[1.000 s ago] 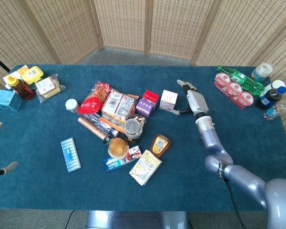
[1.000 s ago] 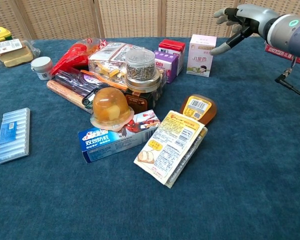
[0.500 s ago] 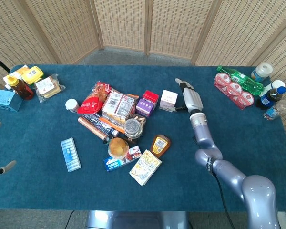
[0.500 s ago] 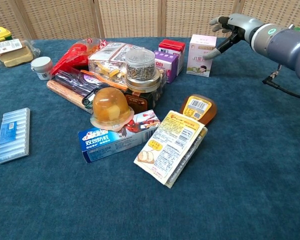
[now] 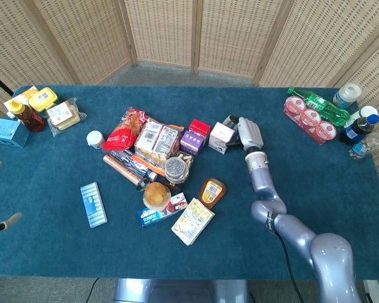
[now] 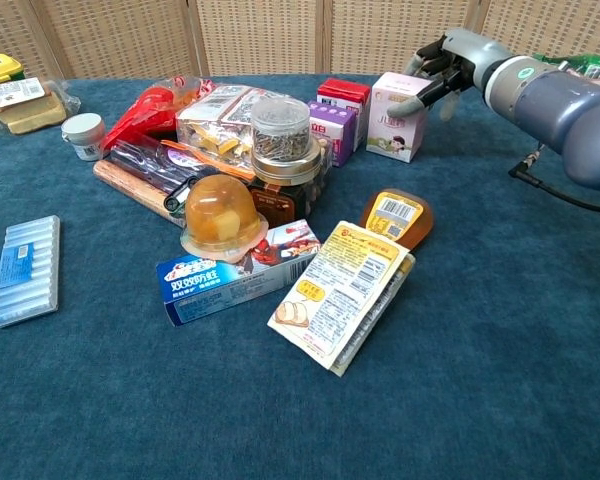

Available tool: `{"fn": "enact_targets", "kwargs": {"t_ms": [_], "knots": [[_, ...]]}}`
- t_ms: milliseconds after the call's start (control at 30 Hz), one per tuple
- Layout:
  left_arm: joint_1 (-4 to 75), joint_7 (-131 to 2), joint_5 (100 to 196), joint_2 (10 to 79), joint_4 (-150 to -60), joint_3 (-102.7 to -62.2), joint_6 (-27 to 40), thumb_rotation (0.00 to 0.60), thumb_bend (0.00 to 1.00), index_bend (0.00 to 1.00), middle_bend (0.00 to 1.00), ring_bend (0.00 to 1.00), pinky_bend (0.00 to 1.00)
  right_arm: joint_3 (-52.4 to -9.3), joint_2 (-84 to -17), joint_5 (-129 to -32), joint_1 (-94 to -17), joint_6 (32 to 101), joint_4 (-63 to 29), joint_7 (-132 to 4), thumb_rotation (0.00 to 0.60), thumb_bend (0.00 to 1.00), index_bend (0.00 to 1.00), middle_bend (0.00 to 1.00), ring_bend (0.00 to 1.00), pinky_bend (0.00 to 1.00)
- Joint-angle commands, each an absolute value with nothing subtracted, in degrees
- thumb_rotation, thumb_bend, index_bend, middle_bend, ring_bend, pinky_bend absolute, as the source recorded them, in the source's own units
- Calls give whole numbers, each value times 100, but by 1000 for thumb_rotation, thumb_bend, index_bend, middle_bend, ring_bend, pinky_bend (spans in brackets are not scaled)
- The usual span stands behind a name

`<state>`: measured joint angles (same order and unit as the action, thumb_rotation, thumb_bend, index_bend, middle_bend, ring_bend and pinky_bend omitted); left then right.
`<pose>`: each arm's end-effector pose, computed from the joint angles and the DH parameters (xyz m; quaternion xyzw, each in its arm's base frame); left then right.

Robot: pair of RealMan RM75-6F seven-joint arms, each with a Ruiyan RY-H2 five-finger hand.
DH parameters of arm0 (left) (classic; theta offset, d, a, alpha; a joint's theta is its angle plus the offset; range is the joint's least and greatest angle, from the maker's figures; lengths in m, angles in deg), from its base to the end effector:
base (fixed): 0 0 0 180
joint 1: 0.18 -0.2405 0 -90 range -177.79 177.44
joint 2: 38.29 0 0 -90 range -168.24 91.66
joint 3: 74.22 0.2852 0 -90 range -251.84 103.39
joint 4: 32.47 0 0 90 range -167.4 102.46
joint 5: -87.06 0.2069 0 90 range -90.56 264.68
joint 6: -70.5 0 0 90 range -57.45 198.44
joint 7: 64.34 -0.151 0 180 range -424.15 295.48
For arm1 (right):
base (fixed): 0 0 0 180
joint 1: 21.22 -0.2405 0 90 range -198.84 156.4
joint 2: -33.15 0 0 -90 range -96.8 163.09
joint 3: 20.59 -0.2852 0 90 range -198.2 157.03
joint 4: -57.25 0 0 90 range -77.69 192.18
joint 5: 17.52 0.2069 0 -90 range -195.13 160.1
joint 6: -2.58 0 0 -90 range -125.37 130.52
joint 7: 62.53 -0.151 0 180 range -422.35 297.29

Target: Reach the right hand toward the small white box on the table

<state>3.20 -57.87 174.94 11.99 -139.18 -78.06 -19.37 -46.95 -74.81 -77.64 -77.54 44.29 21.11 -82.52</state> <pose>-0.2886 0.1813 0.2423 -0.5615 -0.3909 -0.4557 0.5694 -0.1664 -0.5091 -0.0256 0.5200 -0.5518 0.4989 0.4199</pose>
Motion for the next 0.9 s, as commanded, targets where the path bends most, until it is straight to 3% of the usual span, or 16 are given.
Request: {"fn": "enact_targets", "kwargs": {"t_ms": [33,267,600,900], "knots": [[306,-5764,17508,1185,-13923,-7806,-1959,600,127,0,0,0,0,-4702,-7378,-7819,-7674,4617,1869,-8227,600,37,537,791,683,661],[305,-5687,17661,1159,-13955,-7774,-1992,600,127,0,0,0,0,-4670,-6645,-8020,-7177,5457,418,-7868,600,43,538,791,683,661],[286,-5340,17860,1052,-13953,-7712,-2043,600,127,0,0,0,0,-4560,-5034,-8129,-6018,6785,-2790,-6900,600,40,539,790,683,662],[272,-5152,17991,982,-13918,-7653,-2076,600,128,0,0,0,0,-4320,-4287,-8328,-5473,7158,-3971,-6679,600,59,536,786,683,661]]}}
